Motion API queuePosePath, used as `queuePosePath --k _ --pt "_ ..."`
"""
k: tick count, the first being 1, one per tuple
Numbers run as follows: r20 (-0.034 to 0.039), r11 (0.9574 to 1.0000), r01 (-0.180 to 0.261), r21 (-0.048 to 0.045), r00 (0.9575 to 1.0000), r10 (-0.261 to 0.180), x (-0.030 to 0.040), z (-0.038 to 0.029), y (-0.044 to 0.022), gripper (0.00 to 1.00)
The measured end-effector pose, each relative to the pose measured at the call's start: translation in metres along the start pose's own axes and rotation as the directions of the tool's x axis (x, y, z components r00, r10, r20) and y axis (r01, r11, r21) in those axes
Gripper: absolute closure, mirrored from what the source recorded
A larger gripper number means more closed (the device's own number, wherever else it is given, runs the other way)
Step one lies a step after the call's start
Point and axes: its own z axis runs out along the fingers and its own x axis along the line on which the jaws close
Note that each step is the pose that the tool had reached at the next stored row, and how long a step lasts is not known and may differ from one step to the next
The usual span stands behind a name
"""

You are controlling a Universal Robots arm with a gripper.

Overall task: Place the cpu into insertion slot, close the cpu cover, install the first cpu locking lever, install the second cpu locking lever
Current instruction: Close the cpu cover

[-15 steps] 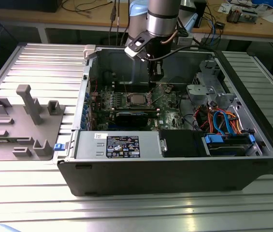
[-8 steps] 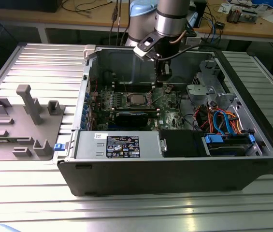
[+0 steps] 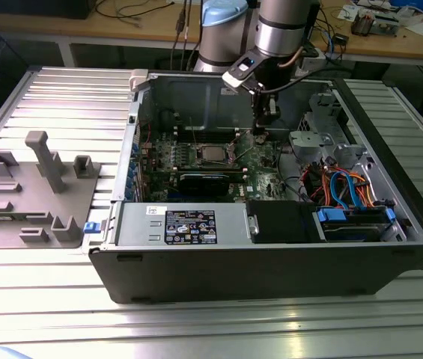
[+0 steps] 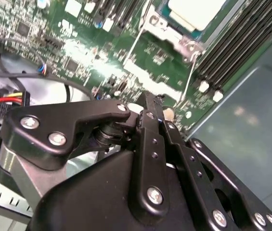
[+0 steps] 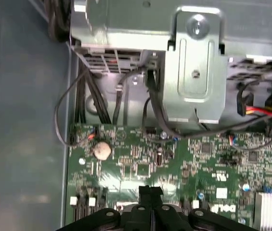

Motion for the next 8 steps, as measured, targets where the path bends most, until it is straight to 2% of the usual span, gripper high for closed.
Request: queuePosePath --k 3,6,8 --pt "0.0001 1.0 -0.002 0.0001 1.0 0.002 0.0 0.0059 0.0045 0.89" --pt "0.0 1.0 -0.002 0.0003 1.0 0.002 -0.0003 0.0138 0.0045 0.89" --pt "-0.0009 1.0 -0.002 0.0002 1.0 0.002 -0.0001 0.0142 0.0006 0.89"
